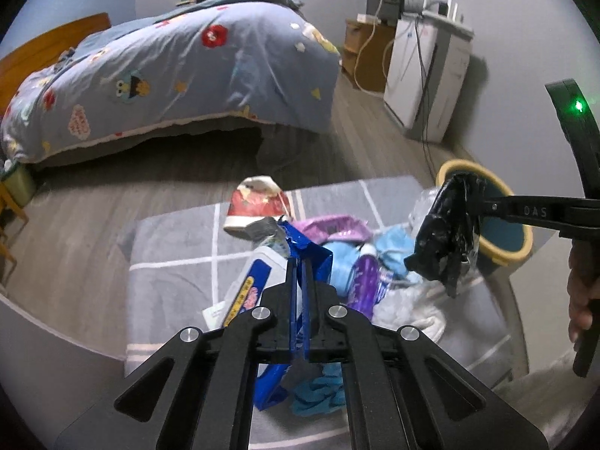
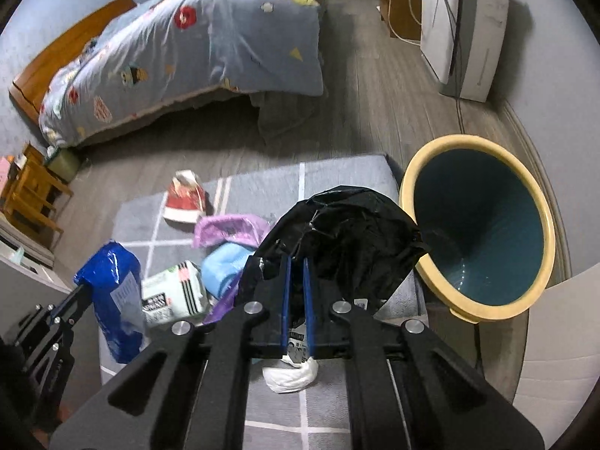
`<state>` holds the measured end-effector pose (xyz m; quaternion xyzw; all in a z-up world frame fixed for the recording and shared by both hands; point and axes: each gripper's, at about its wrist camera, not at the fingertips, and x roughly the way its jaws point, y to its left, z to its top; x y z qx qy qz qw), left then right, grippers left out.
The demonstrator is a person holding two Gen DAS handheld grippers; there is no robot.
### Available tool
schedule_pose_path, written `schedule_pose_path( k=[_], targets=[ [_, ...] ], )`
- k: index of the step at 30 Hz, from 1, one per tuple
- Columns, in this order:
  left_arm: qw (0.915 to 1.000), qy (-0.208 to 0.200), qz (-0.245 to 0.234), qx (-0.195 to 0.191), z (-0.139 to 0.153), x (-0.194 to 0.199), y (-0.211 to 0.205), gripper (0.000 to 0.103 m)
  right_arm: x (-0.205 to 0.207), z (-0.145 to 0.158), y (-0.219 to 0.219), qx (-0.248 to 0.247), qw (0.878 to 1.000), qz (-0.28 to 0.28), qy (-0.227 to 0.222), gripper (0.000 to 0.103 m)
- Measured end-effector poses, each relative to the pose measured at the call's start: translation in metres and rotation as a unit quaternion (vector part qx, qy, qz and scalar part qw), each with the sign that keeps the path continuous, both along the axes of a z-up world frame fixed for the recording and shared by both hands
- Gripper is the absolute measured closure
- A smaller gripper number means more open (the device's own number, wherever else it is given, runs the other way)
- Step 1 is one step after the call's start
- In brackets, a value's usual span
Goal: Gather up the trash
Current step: 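Grasp the black plastic bag with the right gripper while the left grasps the blue wipe pack, then carry both items to the yellow-rimmed bin and release them inside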
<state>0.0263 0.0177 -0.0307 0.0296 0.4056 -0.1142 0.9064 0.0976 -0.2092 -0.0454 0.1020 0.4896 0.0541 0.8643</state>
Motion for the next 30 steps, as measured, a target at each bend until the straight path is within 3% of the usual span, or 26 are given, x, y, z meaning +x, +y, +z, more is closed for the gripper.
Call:
schedule_pose_path(
  k=[9, 16, 23, 30],
  targets=[
    [0.9978, -0.054, -0.005, -0.038, 0.038, -0.005, -0.005, 0.1, -0.002, 0.045, -0.015, 0.019, 0.998, 0.019, -0.055, 0.097],
    [0.9947, -0.088, -0.014, -0.052, 0.063, -0.003, -0.018, 0.1, 0.004, 0.074, -0.032, 0.005, 0.994, 0.032, -0.103, 0.097],
    [0.9924, -0.103, -0.04, -0.055, 0.074, 0.001, -0.045, 0.1, 0.019, 0.083, -0.073, -0.009, 0.993, 0.013, -0.118, 0.097],
    [0.9889, -0.095, -0.09, -0.07, 0.079, 0.008, -0.096, 0.1, 0.035, 0.07, -0.134, -0.017, 0.994, -0.033, -0.106, 0.097]
  ],
)
